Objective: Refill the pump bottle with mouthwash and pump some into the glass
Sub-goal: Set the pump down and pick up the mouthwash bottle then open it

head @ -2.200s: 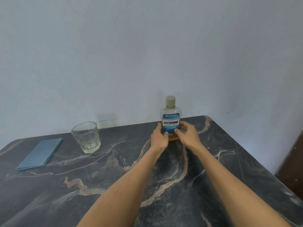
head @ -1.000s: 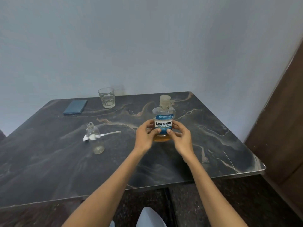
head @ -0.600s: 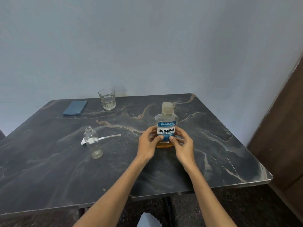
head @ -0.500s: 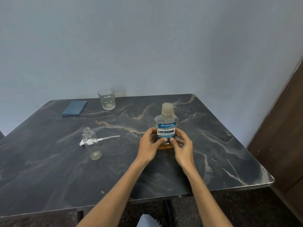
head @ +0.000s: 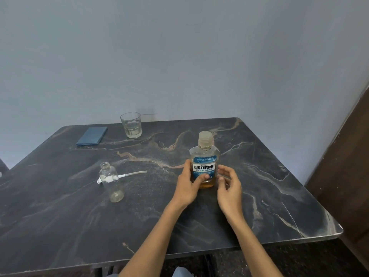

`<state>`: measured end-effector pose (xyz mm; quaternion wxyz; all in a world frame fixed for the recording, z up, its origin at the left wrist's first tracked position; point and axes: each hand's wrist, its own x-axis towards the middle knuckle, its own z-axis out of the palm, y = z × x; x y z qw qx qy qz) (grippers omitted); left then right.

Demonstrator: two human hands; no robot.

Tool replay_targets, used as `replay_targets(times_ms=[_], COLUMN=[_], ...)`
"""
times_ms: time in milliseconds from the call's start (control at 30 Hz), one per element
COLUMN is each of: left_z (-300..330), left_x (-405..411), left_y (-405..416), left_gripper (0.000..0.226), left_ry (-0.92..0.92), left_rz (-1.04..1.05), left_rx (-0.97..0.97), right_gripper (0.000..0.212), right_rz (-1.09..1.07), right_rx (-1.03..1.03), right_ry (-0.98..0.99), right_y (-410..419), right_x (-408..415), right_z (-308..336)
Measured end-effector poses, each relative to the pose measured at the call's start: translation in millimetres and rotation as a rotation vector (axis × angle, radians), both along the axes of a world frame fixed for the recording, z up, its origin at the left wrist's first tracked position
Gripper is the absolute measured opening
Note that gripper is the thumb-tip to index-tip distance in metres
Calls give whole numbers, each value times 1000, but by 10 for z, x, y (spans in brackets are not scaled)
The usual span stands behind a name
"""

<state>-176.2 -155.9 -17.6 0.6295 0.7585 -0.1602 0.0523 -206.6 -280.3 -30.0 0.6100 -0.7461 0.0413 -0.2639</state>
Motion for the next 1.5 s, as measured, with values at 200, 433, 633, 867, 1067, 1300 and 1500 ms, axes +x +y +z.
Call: replay_targets(times_ms=[200, 433, 633, 867, 1067, 1300, 1500], left_z=[-15, -6, 10, -11, -4, 2, 2], left_x=[13, 25, 20, 35, 17, 15, 11], left_y=[1, 8, 10, 7, 14, 21, 17], left_gripper=[43, 42, 40, 37, 37, 39, 43], left_ry=[1, 35, 54, 47, 9, -1, -17], left_rz=[-5, -15, -27, -23, -32, -50, -38], left_rx=[10, 19, -1, -53, -66, -85, -82], right_gripper=[32, 21, 36, 30, 49, 34, 20], right_rz=[95, 472, 558, 271, -25, -54, -126], right_rx=[-244, -863, -1025, -522, -88, -71, -247], right_ry=[-74, 39, 470, 217, -47, -189, -259], right_y=[-249, -358, 9, 389, 291, 342, 421], right_x=[14, 281, 502, 258, 141, 85, 75], right_z=[608, 1873, 2219, 1492, 1146, 961, 888])
